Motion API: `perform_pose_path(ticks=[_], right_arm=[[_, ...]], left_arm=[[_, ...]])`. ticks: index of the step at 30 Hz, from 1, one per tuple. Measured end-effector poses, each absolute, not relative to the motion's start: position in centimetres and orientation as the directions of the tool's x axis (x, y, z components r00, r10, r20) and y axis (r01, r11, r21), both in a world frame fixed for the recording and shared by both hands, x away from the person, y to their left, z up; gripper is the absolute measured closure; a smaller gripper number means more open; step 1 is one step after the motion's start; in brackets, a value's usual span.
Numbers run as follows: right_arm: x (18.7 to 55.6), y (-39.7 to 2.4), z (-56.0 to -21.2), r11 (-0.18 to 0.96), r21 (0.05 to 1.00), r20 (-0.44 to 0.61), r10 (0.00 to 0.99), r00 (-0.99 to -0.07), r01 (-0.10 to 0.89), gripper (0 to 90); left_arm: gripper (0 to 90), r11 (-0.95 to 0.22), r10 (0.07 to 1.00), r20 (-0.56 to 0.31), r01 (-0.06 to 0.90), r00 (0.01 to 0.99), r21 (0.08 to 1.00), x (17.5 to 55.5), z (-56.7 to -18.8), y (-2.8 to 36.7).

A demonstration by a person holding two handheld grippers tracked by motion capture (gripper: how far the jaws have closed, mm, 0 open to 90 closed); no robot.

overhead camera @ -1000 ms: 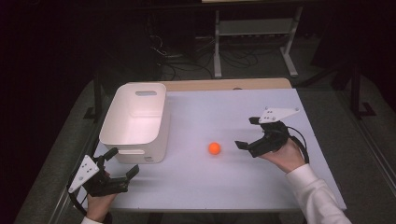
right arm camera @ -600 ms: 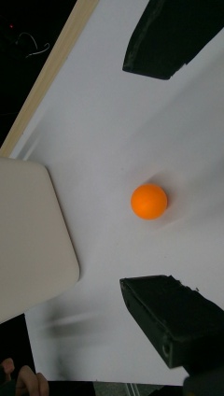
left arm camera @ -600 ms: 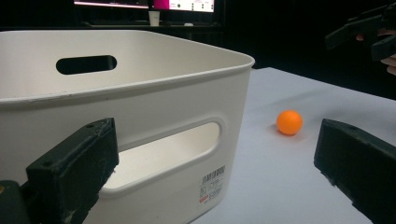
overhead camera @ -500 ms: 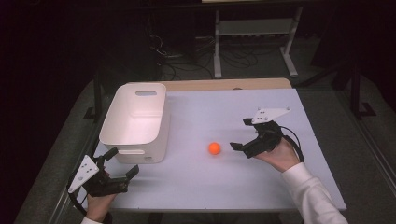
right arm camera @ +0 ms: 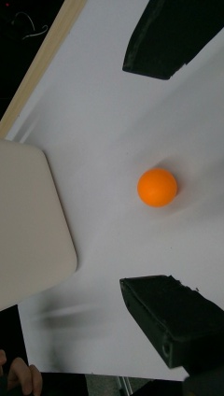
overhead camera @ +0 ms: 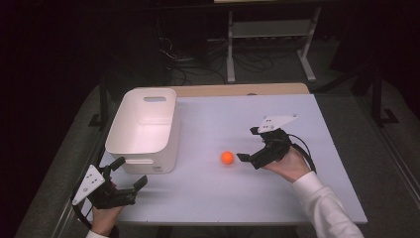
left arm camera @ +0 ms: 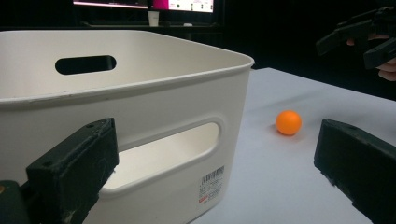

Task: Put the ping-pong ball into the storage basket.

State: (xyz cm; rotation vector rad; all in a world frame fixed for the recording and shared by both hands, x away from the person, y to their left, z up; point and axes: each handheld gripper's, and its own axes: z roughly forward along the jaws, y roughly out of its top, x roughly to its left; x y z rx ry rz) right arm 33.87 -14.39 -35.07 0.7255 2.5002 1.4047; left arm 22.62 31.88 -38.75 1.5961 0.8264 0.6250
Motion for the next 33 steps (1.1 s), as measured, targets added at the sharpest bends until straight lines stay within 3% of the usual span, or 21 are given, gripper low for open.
perform_pose_path(ticks=[33], right_arm=[[34.2, -11.6, -36.2, 0.473, 0.816, 0.106, 0.443, -0.890, 0.332, 0.0]], left_arm=[[0.0, -0.079, 0.791, -0.044, 0.174, 0.610, 0.982, 22.6, -38.7, 31.9]])
